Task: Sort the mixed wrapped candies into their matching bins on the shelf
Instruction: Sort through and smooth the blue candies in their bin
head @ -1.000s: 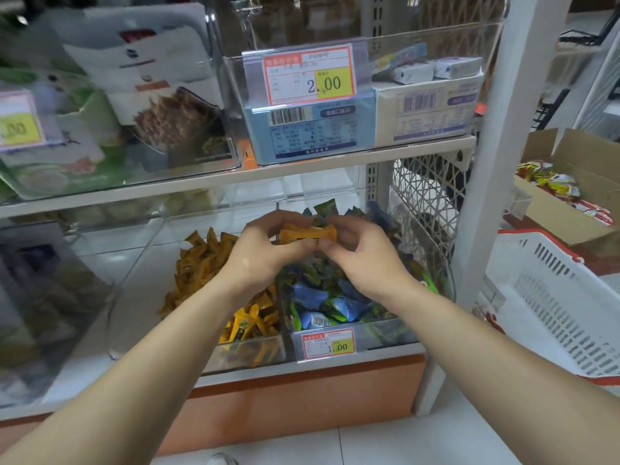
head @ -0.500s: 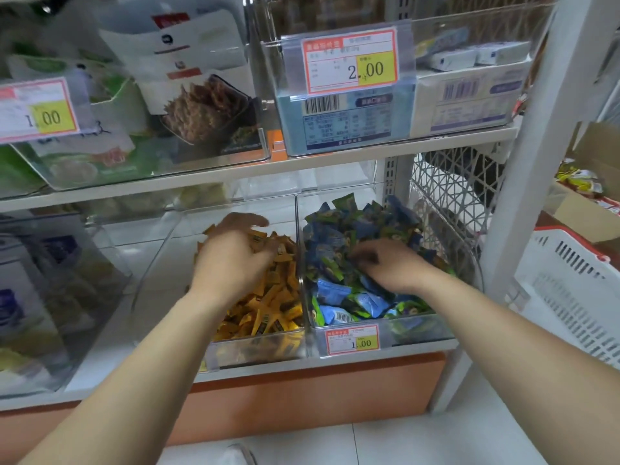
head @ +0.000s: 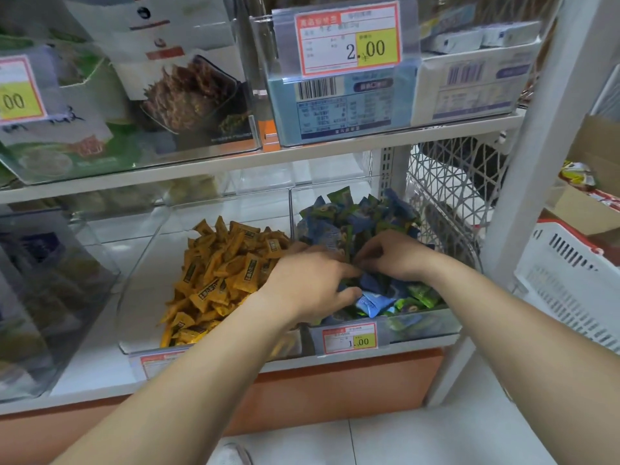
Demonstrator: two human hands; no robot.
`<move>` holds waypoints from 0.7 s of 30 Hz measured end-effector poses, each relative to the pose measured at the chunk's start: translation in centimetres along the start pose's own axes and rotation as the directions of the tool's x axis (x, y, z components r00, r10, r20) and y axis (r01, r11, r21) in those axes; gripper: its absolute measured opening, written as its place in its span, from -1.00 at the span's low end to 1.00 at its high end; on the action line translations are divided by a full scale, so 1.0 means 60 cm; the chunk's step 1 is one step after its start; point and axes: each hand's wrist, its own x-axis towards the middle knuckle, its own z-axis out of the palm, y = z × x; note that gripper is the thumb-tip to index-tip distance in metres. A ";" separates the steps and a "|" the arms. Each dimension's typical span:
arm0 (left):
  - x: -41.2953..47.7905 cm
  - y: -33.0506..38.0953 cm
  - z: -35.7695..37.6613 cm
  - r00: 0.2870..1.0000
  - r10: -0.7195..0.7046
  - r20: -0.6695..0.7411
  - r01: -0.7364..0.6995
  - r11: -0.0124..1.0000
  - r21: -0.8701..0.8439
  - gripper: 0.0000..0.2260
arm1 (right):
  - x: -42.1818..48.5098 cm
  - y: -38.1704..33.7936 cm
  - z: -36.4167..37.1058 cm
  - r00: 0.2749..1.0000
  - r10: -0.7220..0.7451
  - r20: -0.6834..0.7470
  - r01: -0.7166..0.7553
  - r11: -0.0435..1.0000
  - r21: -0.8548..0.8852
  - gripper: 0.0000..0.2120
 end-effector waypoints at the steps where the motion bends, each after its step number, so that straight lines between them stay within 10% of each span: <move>1: -0.001 -0.001 -0.001 1.000 0.007 0.000 -0.007 1.000 0.003 -0.60 | 0.000 -0.001 0.002 1.000 -0.008 0.007 0.008 1.000 -0.013 -0.90; 13: -0.007 -0.004 0.005 0.999 0.000 -0.037 0.000 1.000 -0.016 -0.59 | -0.024 -0.016 -0.033 0.921 0.024 -0.389 0.050 0.983 0.179 -0.94; 21: 0.016 0.008 -0.014 0.882 -0.376 -0.285 0.061 0.690 -0.721 -0.65 | -0.056 -0.062 -0.043 0.924 0.024 -0.381 0.246 0.726 0.642 -0.86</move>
